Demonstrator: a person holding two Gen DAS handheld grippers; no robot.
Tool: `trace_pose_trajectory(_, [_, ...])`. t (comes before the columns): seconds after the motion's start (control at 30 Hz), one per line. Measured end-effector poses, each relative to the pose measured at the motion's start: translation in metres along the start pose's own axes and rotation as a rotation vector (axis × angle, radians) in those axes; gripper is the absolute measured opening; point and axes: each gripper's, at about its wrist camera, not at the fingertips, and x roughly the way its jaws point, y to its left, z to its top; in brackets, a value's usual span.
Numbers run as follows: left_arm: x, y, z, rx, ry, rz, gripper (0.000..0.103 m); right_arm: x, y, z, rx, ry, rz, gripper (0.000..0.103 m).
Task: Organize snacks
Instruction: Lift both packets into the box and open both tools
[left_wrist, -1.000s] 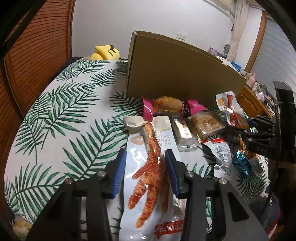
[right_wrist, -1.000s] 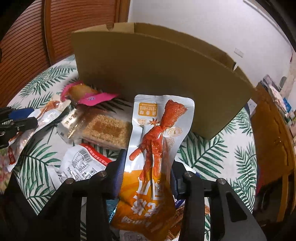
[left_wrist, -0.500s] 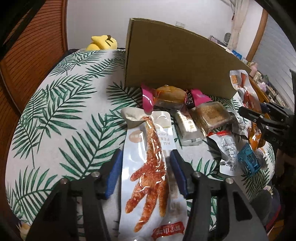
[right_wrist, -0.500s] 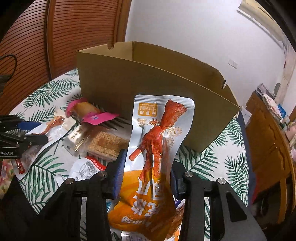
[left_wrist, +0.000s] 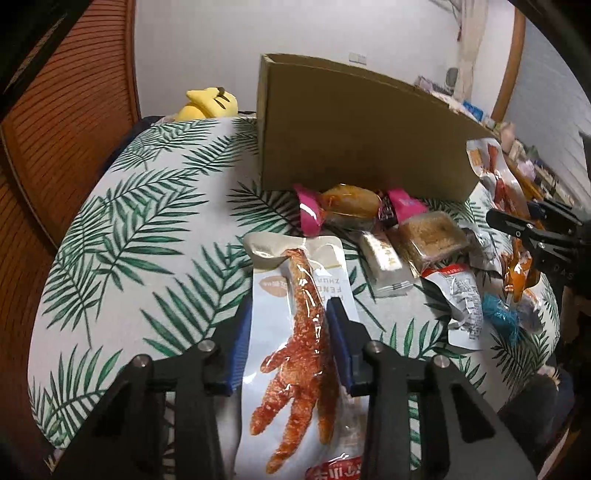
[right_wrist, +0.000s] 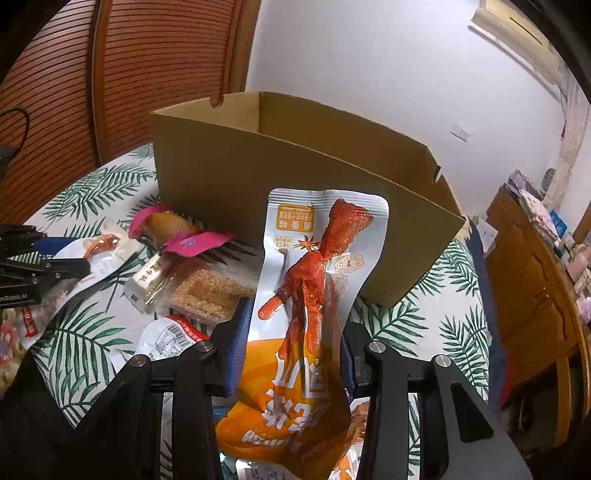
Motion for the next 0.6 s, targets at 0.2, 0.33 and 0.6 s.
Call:
trace_pose_trajectory(0.2, [-0.011, 0.020, -0.004, -0.066, -0.041, 0.001, 0.037, -0.004, -0.002, -0.001, 0.005, -0.010, -0.001, 0.041])
trace_pose_trajectory(0.33, [-0.024, 0.029, -0.002, -0.090, -0.080, -0.001, 0.037, -0.009, -0.002, 0.002, 0.006, -0.026, -0.005, 0.041])
trace_pose_trajectory(0.6, [-0.065, 0.032, 0.022, -0.100, -0.216, -0.028, 0.037, -0.026, -0.005, 0.013, 0.012, -0.086, 0.014, 0.041])
